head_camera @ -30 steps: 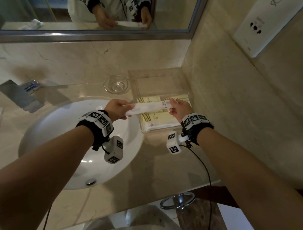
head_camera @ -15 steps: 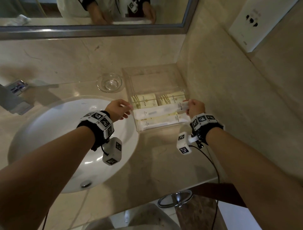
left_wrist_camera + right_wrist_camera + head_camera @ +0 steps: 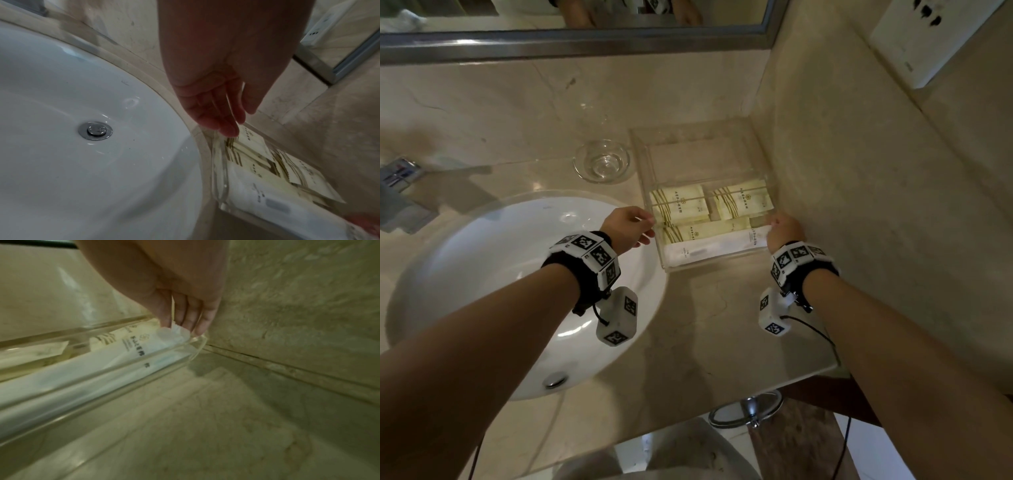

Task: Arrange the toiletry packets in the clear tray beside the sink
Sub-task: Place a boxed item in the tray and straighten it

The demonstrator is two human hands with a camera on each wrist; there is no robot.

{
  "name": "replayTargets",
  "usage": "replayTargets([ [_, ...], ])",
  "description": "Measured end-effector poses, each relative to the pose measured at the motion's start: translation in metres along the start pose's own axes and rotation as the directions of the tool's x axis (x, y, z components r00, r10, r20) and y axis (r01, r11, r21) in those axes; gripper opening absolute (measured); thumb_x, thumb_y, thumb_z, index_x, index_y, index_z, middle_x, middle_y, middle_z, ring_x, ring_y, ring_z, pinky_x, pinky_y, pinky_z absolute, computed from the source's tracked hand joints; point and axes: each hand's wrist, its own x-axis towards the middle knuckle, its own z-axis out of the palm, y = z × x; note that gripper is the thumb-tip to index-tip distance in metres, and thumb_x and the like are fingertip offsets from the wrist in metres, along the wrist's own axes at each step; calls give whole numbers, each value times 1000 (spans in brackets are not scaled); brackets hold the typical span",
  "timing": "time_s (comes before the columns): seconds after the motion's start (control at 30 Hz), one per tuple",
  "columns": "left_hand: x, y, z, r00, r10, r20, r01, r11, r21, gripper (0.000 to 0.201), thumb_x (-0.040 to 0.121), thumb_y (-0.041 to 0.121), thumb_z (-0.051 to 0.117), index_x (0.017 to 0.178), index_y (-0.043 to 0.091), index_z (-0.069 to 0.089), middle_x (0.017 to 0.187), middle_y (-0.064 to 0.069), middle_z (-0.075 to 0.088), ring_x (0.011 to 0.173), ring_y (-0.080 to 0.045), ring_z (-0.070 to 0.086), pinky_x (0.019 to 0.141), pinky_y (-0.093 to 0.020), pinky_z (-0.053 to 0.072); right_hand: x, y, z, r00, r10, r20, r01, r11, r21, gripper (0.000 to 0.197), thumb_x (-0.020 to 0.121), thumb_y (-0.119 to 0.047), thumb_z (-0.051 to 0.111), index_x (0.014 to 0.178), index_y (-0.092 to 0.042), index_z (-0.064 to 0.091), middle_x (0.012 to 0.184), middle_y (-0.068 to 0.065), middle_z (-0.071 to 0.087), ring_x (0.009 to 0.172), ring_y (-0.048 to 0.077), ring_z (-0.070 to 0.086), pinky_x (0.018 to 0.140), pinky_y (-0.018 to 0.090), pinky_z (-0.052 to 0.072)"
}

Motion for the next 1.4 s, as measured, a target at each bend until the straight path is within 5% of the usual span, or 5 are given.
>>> replayTargets([
  [0.43,8,9,26,990,-12,140,4,998,60,16,91,13,52,105,9,60,94,-6,63,39,-1,60,31,-14,30,-8,-29,17,989,-68,131,121,879,-461,30,91,-15,44,114,-10,62,131,12,53,127,30,42,112,46,23],
  [0.63,15,4,21,993,-44,114,35,996,81,24,90,16,54,112,8,60,91,-4,66,43,-2,62,35,-16,31,-2,-35,15,975,24,220,66,917,-393,36,92,-17,39,118,-11,62,135,13,49,123,33,44,111,47,24],
  [0.87,20,7,20,996,-22,84,18,998,52,23,90,15,55,110,6,61,95,-7,66,41,-1,61,33,-14,31,-17,-41,15,963,-265,-56,247,945,-213,26,92,-8,41,107,-8,63,117,10,61,112,30,55,96,38,39],
  [1.17,24,11,13,999,13,46,-14,1000,17,12,91,13,50,97,11,61,95,-6,67,42,1,62,33,-13,31,-16,-71,41,944,-234,231,212,970,117,34,97,-10,37,121,-10,61,127,11,61,106,32,63,96,42,50],
  [1.4,18,5,-12,1000,7,-9,-7,1000,0,15,92,15,48,96,12,62,79,2,64,42,5,58,39,-8,39,-21,-81,36,950,-304,68,288,940,181,23,94,-15,47,100,-4,66,99,13,70,93,28,64,86,37,53],
])
